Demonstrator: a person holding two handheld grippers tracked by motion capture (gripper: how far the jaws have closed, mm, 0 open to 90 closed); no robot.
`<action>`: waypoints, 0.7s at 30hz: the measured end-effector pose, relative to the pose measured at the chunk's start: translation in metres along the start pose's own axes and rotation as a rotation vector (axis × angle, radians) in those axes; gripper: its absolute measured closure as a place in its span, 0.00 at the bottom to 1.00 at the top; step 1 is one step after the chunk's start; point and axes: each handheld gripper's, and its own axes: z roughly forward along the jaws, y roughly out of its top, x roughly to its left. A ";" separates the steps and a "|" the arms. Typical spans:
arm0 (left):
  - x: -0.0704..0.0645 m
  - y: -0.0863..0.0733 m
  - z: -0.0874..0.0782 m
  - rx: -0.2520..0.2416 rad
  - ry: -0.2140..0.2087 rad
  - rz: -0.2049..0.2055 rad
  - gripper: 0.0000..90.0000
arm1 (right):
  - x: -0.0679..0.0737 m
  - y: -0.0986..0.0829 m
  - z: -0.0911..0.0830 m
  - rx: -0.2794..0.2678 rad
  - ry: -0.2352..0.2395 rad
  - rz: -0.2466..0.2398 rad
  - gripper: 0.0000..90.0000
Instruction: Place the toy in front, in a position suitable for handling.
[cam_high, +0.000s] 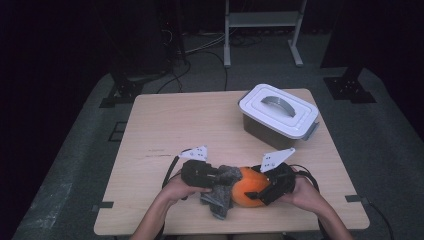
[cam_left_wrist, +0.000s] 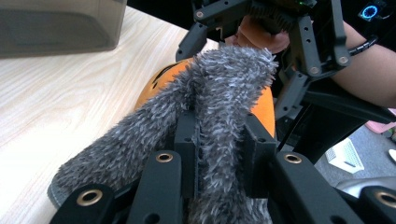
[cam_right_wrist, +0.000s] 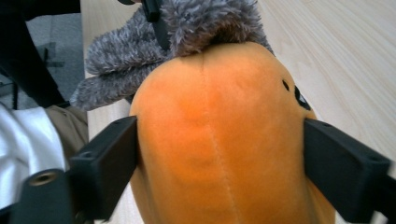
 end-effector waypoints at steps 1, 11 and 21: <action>0.000 -0.001 -0.001 -0.003 0.000 -0.003 0.80 | 0.000 -0.001 0.000 -0.006 -0.001 -0.013 0.27; -0.013 0.018 -0.031 -0.054 0.038 0.080 0.80 | -0.001 0.010 0.009 -0.112 0.049 -0.078 0.46; -0.018 0.014 -0.035 0.024 0.070 0.120 0.80 | 0.000 0.013 0.026 -0.129 0.142 -0.148 0.45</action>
